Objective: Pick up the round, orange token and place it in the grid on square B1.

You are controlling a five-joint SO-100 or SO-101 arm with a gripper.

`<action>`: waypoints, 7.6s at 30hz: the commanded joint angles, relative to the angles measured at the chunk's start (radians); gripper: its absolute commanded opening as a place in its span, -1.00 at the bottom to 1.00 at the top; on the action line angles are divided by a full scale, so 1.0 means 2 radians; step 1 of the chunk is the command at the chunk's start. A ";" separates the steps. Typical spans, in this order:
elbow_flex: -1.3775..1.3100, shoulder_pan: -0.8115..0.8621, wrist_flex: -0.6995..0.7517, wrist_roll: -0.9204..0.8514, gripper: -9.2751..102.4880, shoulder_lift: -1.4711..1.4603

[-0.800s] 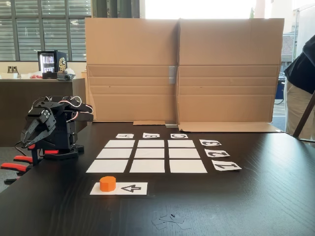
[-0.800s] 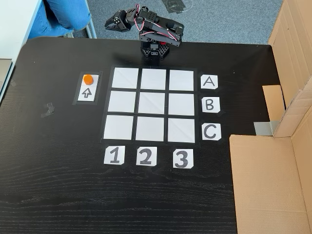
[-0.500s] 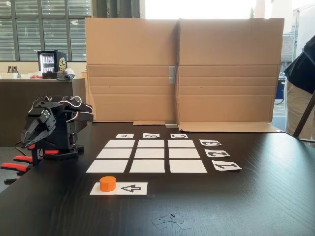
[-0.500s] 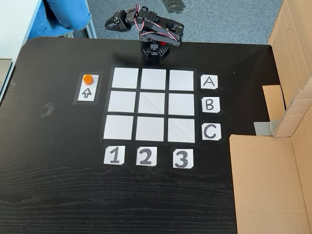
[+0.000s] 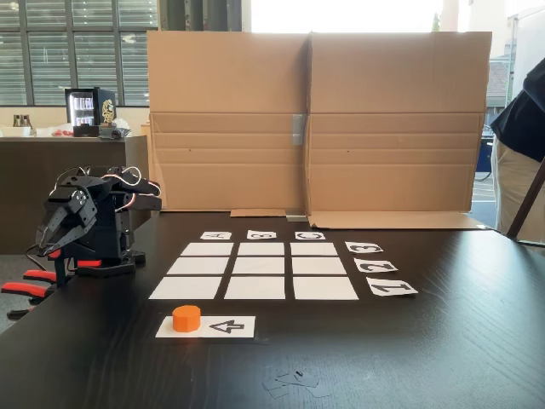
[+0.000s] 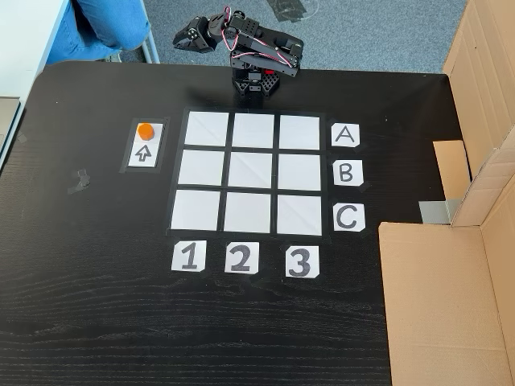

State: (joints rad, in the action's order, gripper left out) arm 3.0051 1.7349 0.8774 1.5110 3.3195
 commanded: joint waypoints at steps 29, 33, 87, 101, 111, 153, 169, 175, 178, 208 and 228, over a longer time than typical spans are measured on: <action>-0.238 -0.035 0.051 -0.005 -0.84 -0.293; -0.323 -0.048 0.103 -0.005 -0.84 -0.372; -0.837 -0.348 0.314 -0.004 0.22 -0.986; -0.891 -0.392 0.272 -0.002 0.22 -1.094; -0.930 -0.413 0.265 0.008 0.22 -1.142; -0.920 -0.362 0.243 0.021 -0.84 -1.036; -0.843 -0.395 0.264 -0.026 -0.84 -0.805; -0.803 -0.473 0.262 -0.028 -0.84 -0.765; -0.794 -0.511 0.258 -0.030 -0.84 -0.757; -0.725 -0.688 0.188 -0.016 -0.84 -0.915; -0.729 -0.688 0.170 0.044 -0.84 -1.008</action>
State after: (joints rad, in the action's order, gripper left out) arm 1.5831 0.3421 1.2333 1.5877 1.3023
